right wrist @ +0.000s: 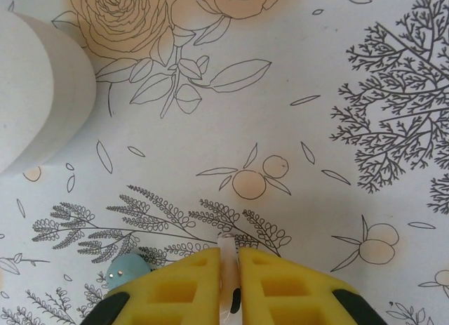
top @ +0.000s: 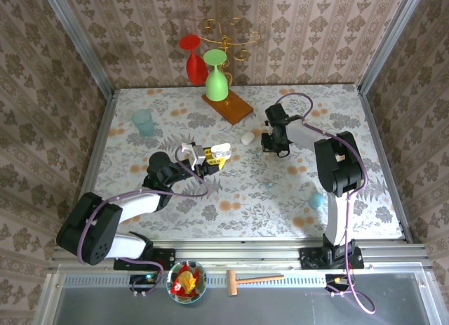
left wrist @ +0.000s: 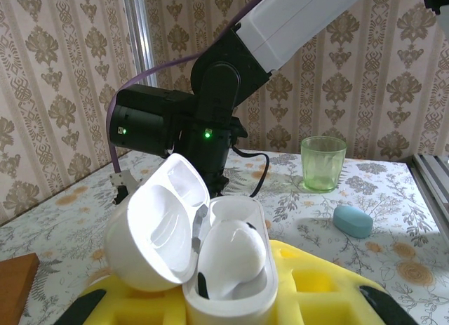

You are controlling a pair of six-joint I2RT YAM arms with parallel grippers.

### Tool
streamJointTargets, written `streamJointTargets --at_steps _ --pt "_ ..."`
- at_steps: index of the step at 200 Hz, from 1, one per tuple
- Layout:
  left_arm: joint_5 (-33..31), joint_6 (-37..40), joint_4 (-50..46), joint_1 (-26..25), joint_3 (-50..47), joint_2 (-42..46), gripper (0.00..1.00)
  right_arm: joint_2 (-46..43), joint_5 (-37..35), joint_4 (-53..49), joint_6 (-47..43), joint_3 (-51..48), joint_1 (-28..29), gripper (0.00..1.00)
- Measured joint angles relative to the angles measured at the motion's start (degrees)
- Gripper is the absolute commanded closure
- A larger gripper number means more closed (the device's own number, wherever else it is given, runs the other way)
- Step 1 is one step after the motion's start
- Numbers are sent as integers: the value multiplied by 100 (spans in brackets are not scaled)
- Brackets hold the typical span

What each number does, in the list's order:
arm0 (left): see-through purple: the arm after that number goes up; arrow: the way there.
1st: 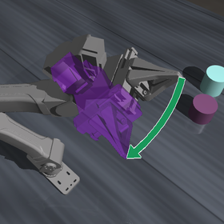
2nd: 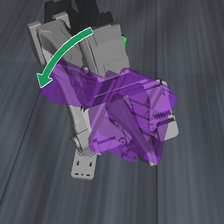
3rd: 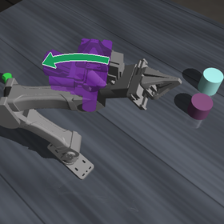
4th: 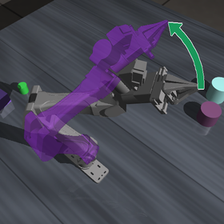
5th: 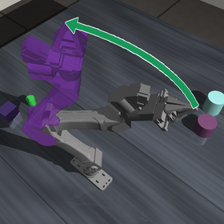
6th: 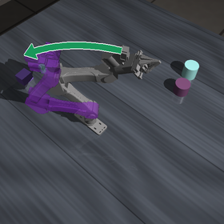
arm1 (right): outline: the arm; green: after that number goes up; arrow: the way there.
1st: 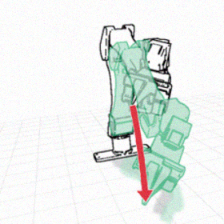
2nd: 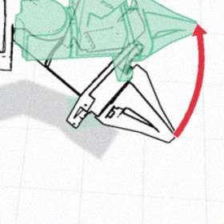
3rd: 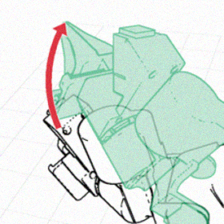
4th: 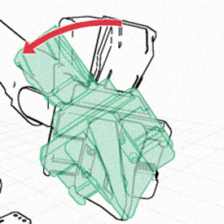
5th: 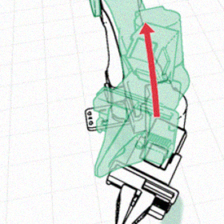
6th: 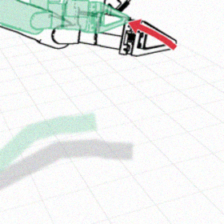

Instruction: Insert wireless bluetooth earbuds into charging case

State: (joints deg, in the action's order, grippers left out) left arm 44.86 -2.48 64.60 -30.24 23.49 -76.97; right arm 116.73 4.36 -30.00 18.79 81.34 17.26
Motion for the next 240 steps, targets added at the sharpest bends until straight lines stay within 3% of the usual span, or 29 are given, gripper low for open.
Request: streamJointTargets --at_steps 53,124,200,240 --pt "-2 0 17 0 0 0 100 -28 63 15 -219 -151 -28 83" --pt "-7 4 20 0 -7 0 100 -103 -125 -35 -306 -203 -17 95" --pt "-271 66 22 83 -133 96 100 -146 -2833 -1152 -520 -212 863 95" --pt "-442 94 9 109 -184 358 100 208 -3764 -1421 -498 -76 1298 90"
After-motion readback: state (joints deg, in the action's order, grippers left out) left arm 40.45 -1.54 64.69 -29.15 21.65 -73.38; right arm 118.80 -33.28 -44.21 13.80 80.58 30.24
